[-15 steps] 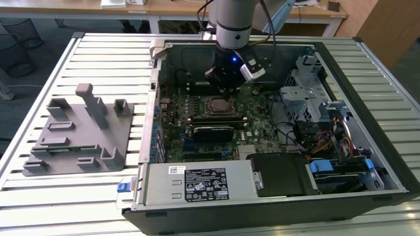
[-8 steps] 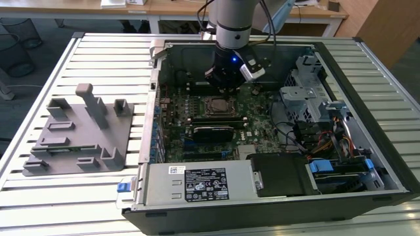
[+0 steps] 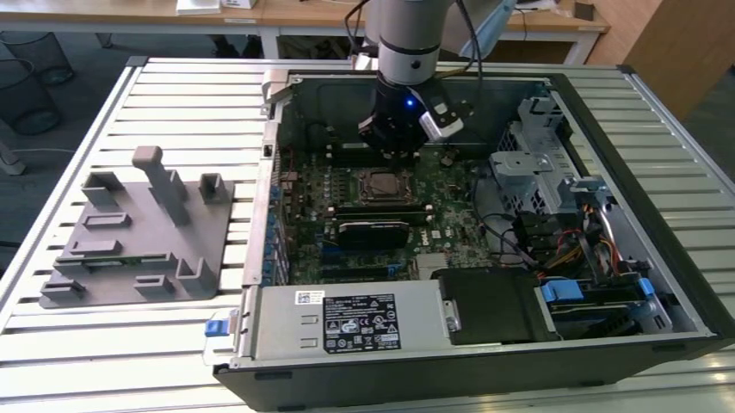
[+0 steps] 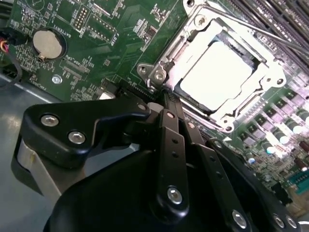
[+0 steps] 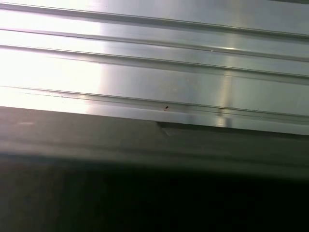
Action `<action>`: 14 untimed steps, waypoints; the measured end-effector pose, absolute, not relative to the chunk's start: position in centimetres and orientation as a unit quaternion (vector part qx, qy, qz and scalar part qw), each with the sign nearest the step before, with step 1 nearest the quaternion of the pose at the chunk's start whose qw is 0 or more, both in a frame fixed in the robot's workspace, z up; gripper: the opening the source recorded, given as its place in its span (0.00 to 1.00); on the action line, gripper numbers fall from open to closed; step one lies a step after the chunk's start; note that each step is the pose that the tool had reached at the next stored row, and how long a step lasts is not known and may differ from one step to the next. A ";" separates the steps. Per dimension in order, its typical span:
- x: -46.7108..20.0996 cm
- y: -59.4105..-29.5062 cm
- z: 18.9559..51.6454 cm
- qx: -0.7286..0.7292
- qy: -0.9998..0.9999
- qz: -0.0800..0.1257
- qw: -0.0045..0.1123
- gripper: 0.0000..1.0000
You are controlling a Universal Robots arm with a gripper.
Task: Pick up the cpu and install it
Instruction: 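Install the first cpu locking lever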
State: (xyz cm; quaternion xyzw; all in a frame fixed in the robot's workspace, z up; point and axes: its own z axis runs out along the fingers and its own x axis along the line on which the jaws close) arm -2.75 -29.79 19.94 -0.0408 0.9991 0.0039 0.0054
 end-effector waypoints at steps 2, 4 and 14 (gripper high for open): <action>-2.7 -29.8 20.3 -0.041 0.999 0.005 0.006 0.11; -2.7 -29.8 20.3 -0.041 0.999 0.007 0.006 0.11; -2.8 -30.1 20.2 -0.041 0.999 0.008 0.006 0.11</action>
